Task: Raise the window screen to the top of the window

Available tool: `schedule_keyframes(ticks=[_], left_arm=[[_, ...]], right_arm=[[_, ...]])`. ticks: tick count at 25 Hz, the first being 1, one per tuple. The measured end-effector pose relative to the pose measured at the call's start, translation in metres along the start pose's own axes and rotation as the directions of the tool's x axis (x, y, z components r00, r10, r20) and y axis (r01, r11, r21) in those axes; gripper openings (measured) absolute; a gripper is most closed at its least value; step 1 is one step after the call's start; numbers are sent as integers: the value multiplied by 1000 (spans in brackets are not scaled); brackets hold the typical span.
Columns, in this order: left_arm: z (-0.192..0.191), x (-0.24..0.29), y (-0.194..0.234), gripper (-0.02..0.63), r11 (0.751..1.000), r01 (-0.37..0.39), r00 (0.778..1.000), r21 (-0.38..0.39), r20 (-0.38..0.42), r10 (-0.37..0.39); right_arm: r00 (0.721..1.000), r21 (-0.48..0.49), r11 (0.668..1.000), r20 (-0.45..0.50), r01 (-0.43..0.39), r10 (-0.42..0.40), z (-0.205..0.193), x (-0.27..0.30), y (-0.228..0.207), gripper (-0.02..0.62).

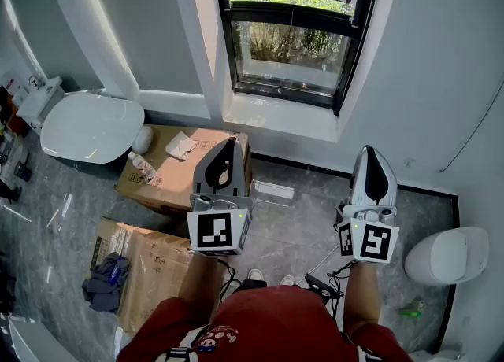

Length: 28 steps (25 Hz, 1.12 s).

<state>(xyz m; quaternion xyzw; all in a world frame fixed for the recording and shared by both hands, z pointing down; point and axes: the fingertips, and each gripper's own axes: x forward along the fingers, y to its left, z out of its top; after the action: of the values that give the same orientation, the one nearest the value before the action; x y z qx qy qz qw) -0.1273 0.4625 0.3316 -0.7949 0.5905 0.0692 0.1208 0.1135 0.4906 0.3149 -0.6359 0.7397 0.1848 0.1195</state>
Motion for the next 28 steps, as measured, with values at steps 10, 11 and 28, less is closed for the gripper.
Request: schedule_keyframes(ticks=[10, 11, 28], left_arm=[[4, -3, -7, 5, 1000, -3, 1000, 1, 9, 3], [5, -4, -6, 5, 1000, -1, 1000, 7, 7, 1], [-17, -19, 29, 5, 999, 31, 999, -16, -28, -32]], right_arm=[[1000, 0, 1000, 9, -8, 8, 6, -3, -1, 9], [1000, -1, 1000, 10, -10, 10, 6, -2, 1, 9], [1000, -35, 999, -19, -13, 13, -7, 5, 57, 10]])
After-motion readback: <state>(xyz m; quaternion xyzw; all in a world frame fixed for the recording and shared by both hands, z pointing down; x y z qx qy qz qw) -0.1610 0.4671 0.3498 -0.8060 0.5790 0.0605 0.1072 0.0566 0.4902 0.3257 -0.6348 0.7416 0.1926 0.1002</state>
